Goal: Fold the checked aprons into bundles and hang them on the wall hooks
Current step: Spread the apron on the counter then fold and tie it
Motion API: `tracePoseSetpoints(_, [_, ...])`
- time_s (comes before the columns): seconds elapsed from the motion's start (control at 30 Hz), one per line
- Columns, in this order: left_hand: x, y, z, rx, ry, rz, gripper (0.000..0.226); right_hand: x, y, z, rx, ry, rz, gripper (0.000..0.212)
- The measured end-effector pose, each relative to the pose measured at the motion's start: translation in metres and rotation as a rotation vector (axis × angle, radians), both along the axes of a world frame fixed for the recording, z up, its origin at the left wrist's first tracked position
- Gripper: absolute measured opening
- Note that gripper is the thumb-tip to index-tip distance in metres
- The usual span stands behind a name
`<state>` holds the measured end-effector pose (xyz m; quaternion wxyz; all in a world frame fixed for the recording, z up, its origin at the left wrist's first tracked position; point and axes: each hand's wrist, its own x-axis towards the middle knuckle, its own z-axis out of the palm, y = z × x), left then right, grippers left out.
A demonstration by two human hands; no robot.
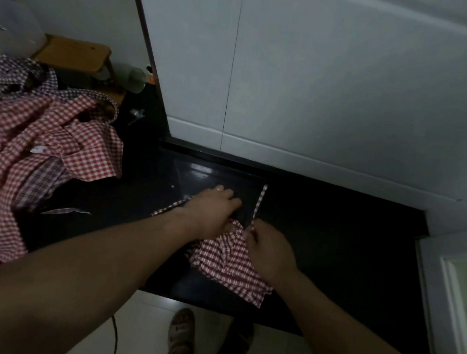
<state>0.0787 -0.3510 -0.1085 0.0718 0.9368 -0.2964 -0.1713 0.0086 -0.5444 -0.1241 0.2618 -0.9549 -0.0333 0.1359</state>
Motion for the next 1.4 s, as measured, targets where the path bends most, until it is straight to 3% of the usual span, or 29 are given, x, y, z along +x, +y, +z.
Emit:
tracePoseSetpoints(0.1, [-0.013, 0.041, -0.005, -0.018, 0.069, 0.133, 0.054, -0.02, 0.001, -0.019, -0.103, -0.052, 0.071, 0.025])
tracePoseSetpoints(0.2, [-0.032, 0.084, -0.008, 0.051, 0.123, 0.272, 0.044, -0.022, 0.003, -0.026, -0.086, -0.02, 0.0, 0.022])
tracePoseSetpoints(0.4, [-0.076, 0.106, -0.013, 0.188, 0.276, 0.235, 0.05, -0.017, -0.008, -0.017, -0.027, 0.003, -0.484, 0.015])
tracePoseSetpoints(0.57, [-0.082, 0.06, 0.007, -0.077, 0.297, 0.232, 0.045, -0.013, -0.013, -0.019, -0.051, 0.0, -0.505, 0.02])
tracePoseSetpoints(0.73, [-0.077, 0.002, 0.039, -0.224, 0.299, -0.042, 0.033, -0.019, -0.017, -0.014, -0.073, 0.004, -0.515, 0.019])
tracePoseSetpoints(0.83, [-0.086, -0.01, 0.018, -0.266, 0.322, 0.08, 0.02, -0.021, -0.019, -0.014, -0.033, 0.012, -0.552, 0.021])
tracePoseSetpoints(1.0, [-0.087, 0.017, -0.018, -0.27, 0.43, 0.657, 0.032, -0.016, -0.024, -0.014, 0.138, 0.091, -0.595, 0.022])
tracePoseSetpoints(1.13, [-0.08, 0.007, -0.023, -0.437, 0.542, 0.732, 0.009, -0.01, -0.019, -0.008, 0.194, 0.128, -0.57, 0.022])
tracePoseSetpoints(1.2, [-0.078, 0.002, -0.022, -0.608, 0.653, 0.76, 0.014, -0.007, -0.017, -0.009, 0.309, 0.186, -0.605, 0.022])
tracePoseSetpoints(1.3, [-0.079, 0.002, -0.023, -0.783, 0.748, 0.884, 0.017, -0.002, -0.02, -0.011, 0.573, 0.32, -0.761, 0.021])
tracePoseSetpoints(1.4, [-0.084, -0.001, -0.024, -0.853, 0.711, 0.911, 0.02, 0.003, -0.022, -0.002, 0.912, 0.463, -0.913, 0.018])
